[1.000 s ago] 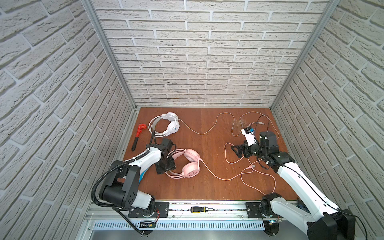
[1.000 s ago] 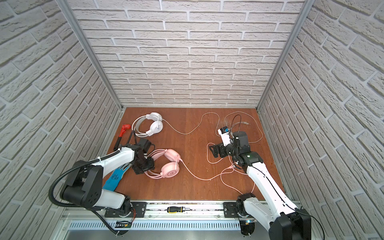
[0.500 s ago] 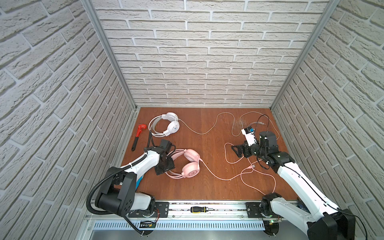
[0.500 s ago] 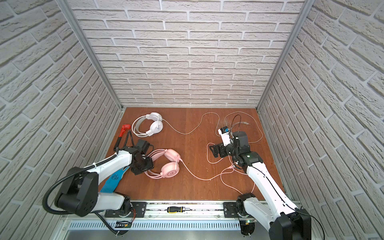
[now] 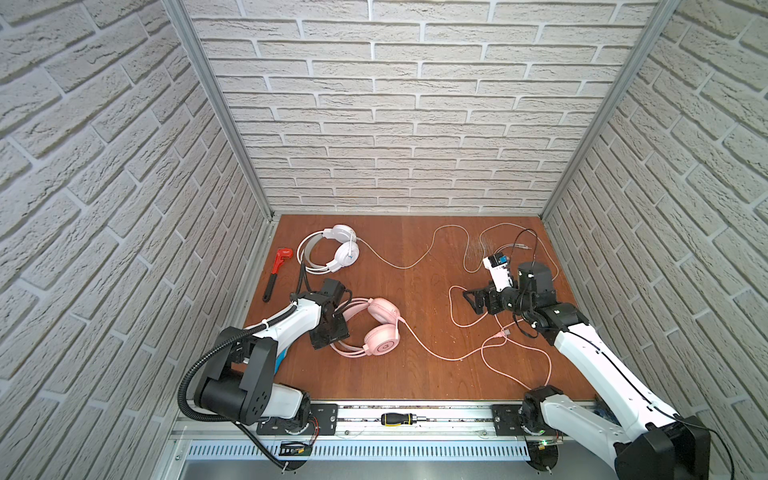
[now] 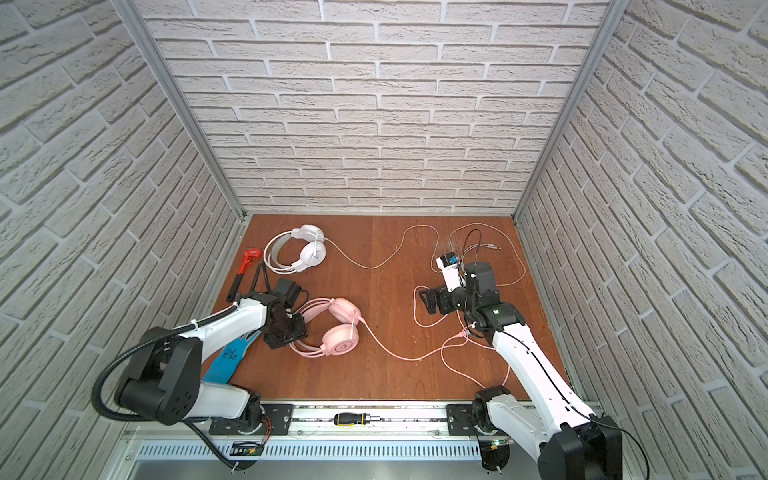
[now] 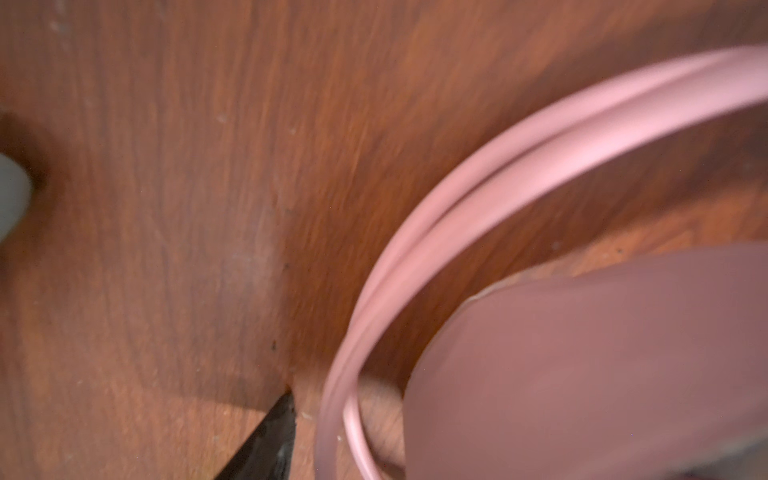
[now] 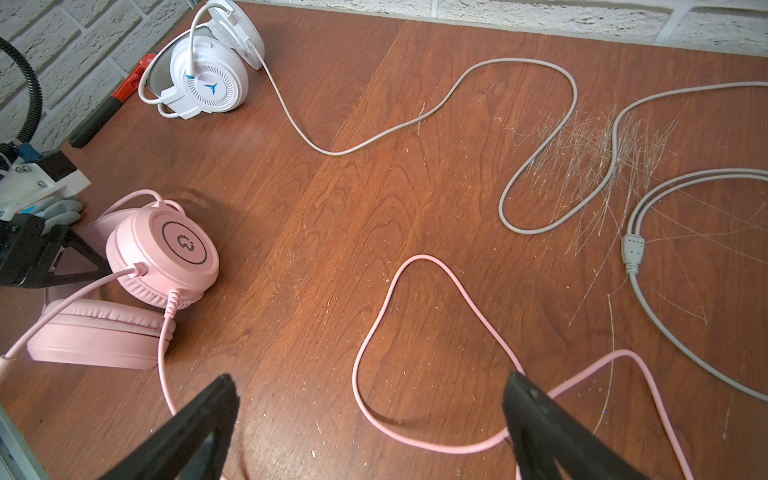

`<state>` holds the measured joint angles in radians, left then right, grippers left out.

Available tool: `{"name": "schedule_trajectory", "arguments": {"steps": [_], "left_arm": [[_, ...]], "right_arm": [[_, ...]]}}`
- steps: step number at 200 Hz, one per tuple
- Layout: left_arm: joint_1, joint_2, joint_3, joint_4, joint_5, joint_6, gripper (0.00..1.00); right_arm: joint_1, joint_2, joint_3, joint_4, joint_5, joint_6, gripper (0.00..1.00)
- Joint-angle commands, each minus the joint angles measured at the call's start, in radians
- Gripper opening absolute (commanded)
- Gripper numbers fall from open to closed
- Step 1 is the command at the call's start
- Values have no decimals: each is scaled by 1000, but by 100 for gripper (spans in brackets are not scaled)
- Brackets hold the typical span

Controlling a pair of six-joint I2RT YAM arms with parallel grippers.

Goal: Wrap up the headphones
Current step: 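Close the left gripper on the pink headband while the right hovers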

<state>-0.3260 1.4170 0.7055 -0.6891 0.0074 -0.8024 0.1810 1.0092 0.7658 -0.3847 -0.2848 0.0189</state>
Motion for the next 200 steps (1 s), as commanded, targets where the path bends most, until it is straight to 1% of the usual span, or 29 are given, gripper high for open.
{"name": "schedule_trajectory", "arguments": {"steps": [1, 41, 47, 55, 59, 87, 116, 135, 145, 162, 175, 183, 200], "left_arm": [[-5, 47, -9, 18, -2, 22, 56], [-4, 100, 14, 23, -3, 37, 51], [-5, 110, 18, 24, -2, 37, 48], [-5, 127, 26, 14, -12, 31, 40], [-4, 135, 31, 9, -15, 31, 39], [-4, 179, 48, 6, -13, 39, 38], [-4, 200, 54, 42, 6, 29, 38], [-5, 205, 56, 31, 8, 28, 38], [-4, 197, 52, 16, 6, 33, 39], [-6, 173, 45, 1, 12, 44, 46], [-5, 163, 42, -9, 13, 48, 47], [-5, 163, 39, -6, 13, 48, 47], [-5, 178, 39, 2, 10, 41, 40]], "right_arm": [[10, -1, 32, 28, 2, 0, 100], [11, -4, 29, 5, 5, 0, 100], [11, -5, 29, 2, 3, 0, 100], [11, -3, 29, -3, 5, -2, 100], [11, -1, 29, -5, 7, -4, 100], [12, 29, 49, -16, 16, -21, 100], [12, 56, 80, -14, 15, -30, 100], [12, 54, 78, -3, 15, -19, 100], [12, 48, 64, 6, 14, -9, 100], [12, 42, 39, 28, 12, 9, 100], [11, 43, 29, 34, 4, 16, 100], [11, 46, 29, 30, 1, 18, 100], [12, 45, 27, 21, 8, 20, 100]]}}
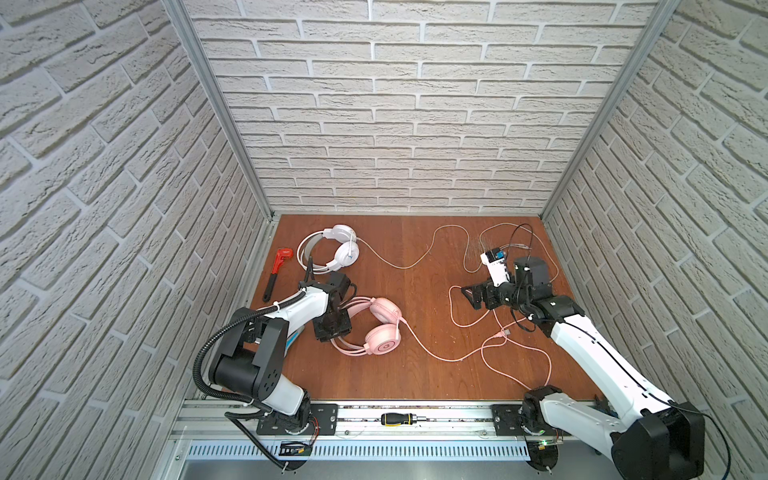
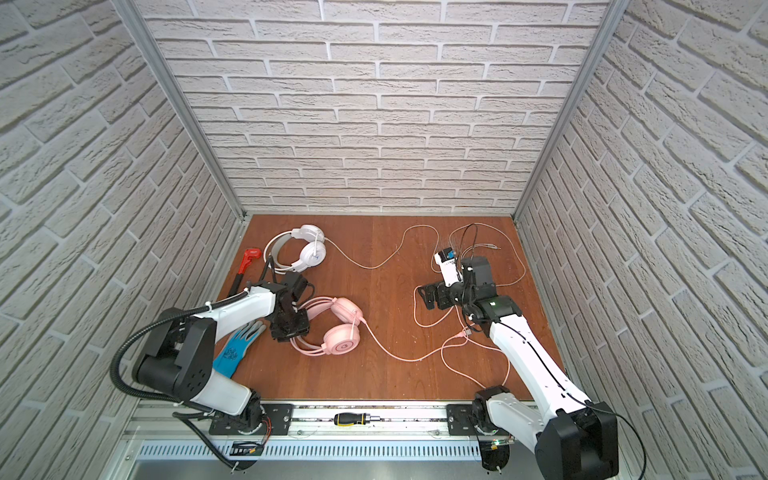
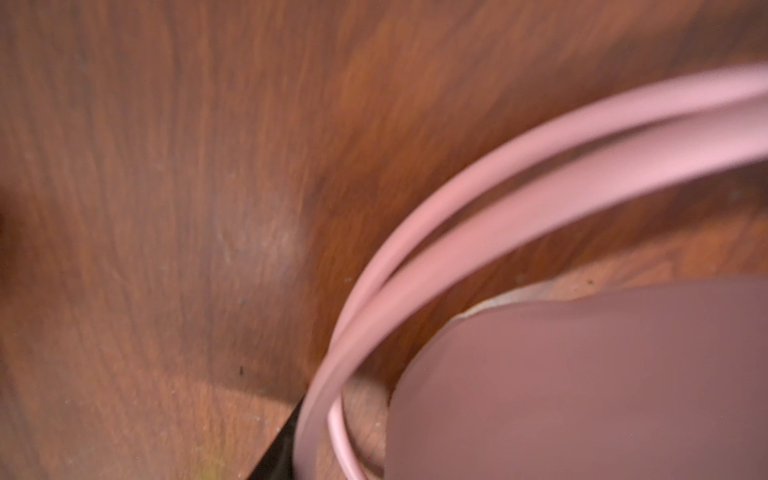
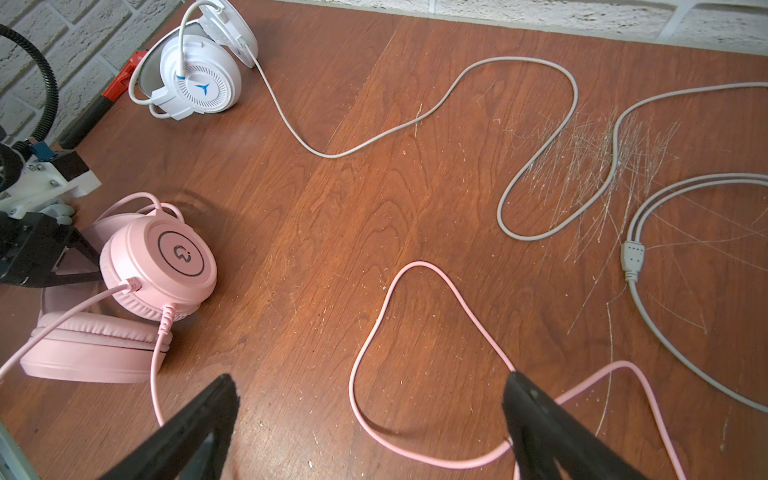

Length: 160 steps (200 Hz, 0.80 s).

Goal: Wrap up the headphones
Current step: 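Close the left gripper on the pink headband while the right hovers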

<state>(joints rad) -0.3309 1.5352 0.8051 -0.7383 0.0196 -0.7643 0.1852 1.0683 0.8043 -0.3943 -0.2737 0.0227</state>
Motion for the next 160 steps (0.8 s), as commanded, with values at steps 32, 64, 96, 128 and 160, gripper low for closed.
{"name": "schedule_trajectory", "arguments": {"steps": [32, 64, 96, 128, 160], "left_arm": [[-1, 86, -12, 23, 3, -24, 21], [-1, 80, 24, -10, -22, -21, 4], [1, 57, 47, -33, -31, -21, 0], [-6, 25, 123, -80, -4, -27, 0], [-11, -19, 200, -97, 3, -8, 0]], "right_arm": [[8, -24, -9, 26, -9, 21, 100], [8, -12, -7, 9, -24, -4, 100], [9, 0, 9, -24, -60, -27, 100], [10, -14, -2, -14, -102, -14, 99], [16, -8, -3, -30, -144, -6, 99]]}}
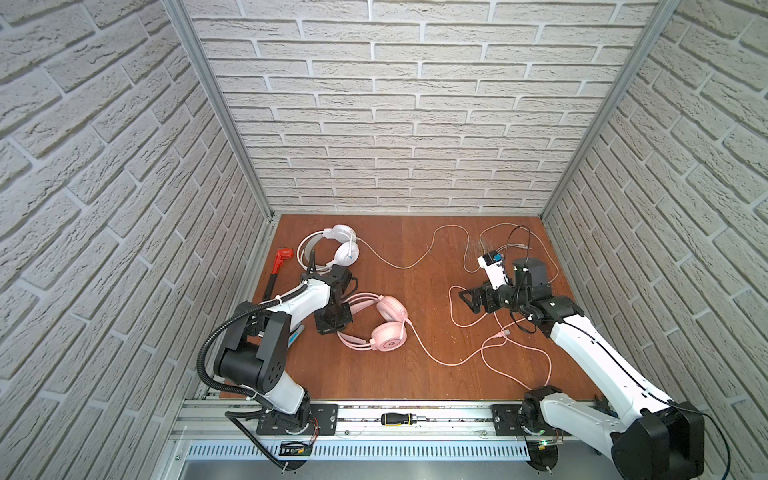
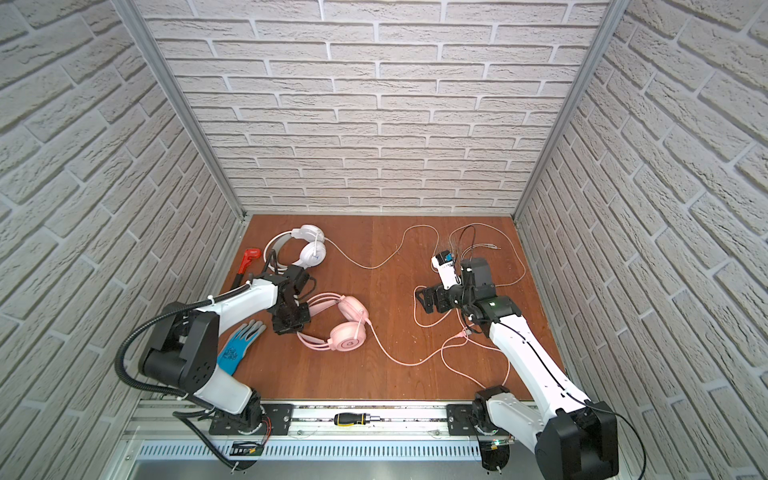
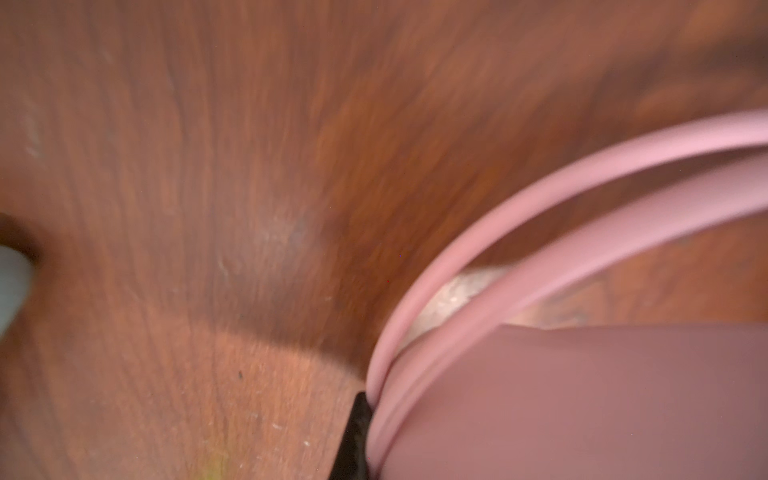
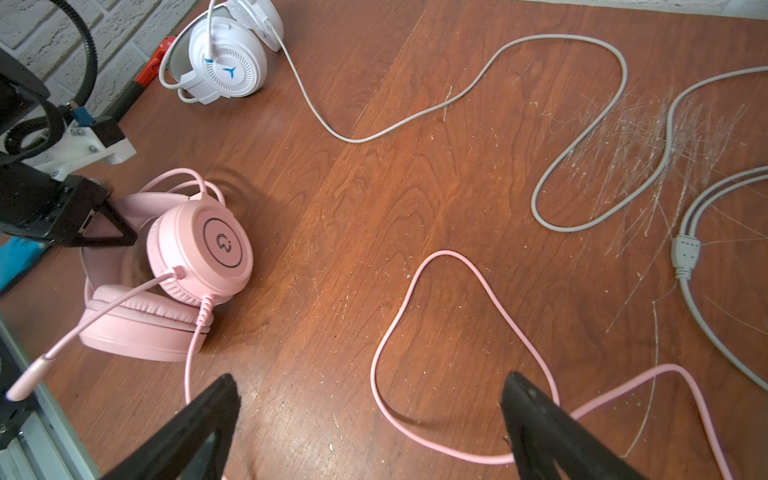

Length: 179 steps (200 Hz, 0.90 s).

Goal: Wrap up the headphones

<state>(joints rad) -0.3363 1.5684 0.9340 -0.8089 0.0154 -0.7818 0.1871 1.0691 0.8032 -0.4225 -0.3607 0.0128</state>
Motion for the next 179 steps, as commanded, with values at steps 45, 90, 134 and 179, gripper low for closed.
{"name": "schedule_trajectory", "arguments": {"steps": [45, 90, 134, 179], "left_arm": [[-4, -82, 168, -81, 28, 53, 0], [-3, -85, 254, -107, 86, 83, 0], [-2, -58, 350, -140, 107, 69, 0], [6, -26, 436, -159, 126, 73, 0]], "right_arm": [[40, 20, -2, -10, -114, 11, 99], [70, 54, -13, 20, -183, 20, 99], [135, 107, -5, 70, -204, 48, 99], [196, 163, -28, 180, -188, 93, 100]]}}
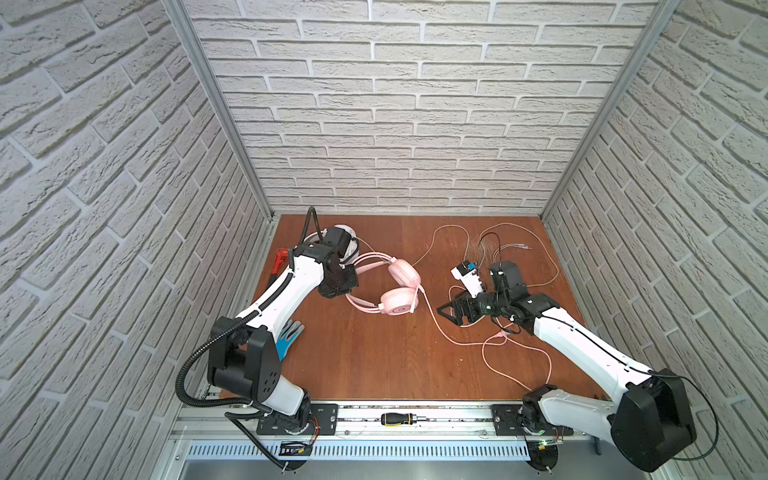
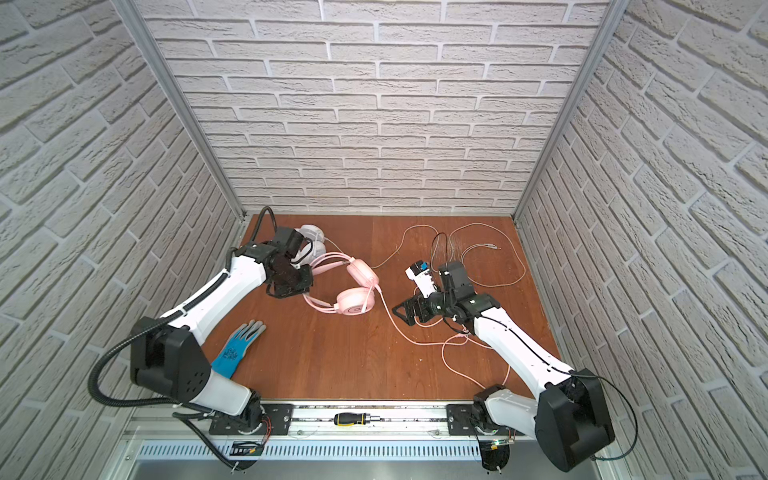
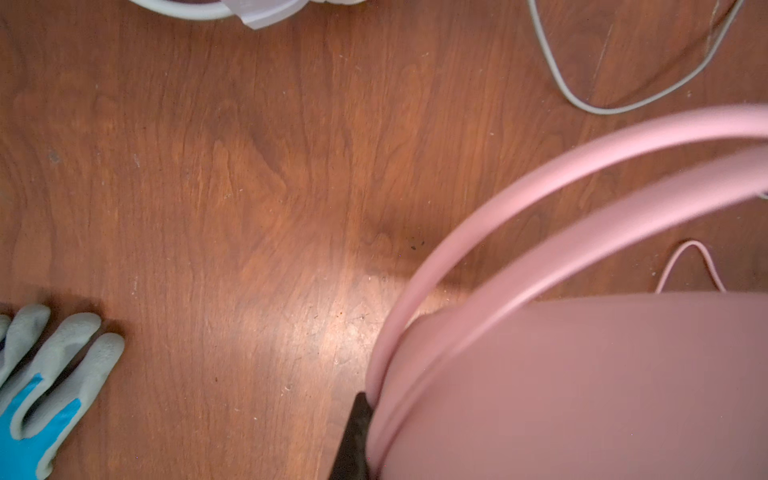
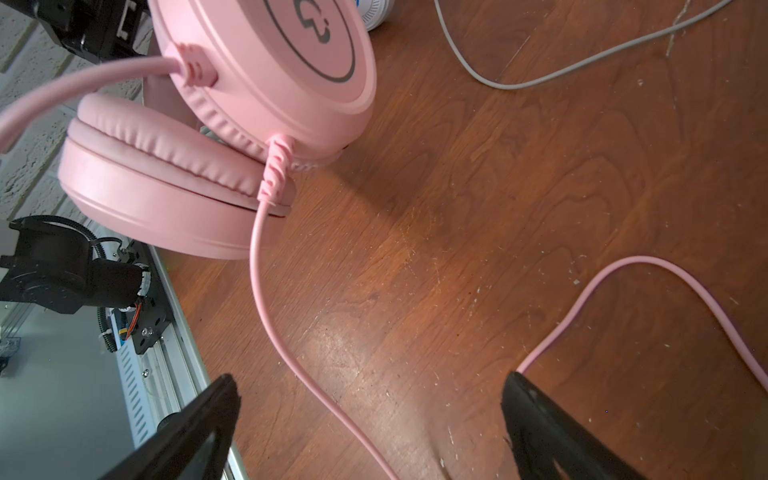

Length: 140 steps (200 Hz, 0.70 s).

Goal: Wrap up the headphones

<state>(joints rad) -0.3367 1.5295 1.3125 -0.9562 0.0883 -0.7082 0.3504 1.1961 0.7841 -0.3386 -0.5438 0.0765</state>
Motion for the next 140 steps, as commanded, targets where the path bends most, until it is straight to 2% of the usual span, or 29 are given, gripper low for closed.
{"name": "schedule_trajectory", "arguments": {"steps": [1, 38, 140], "left_arm": [[7, 13, 60, -12, 54, -1, 0], [31, 26, 102, -23, 59, -11, 0], [113, 1, 147, -15, 135, -19, 0]], "right_arm": [[34, 37, -9, 98, -4, 31, 100], [57, 94, -22, 177, -2, 58, 97], [73, 273, -31, 290, -8, 90, 73]]}}
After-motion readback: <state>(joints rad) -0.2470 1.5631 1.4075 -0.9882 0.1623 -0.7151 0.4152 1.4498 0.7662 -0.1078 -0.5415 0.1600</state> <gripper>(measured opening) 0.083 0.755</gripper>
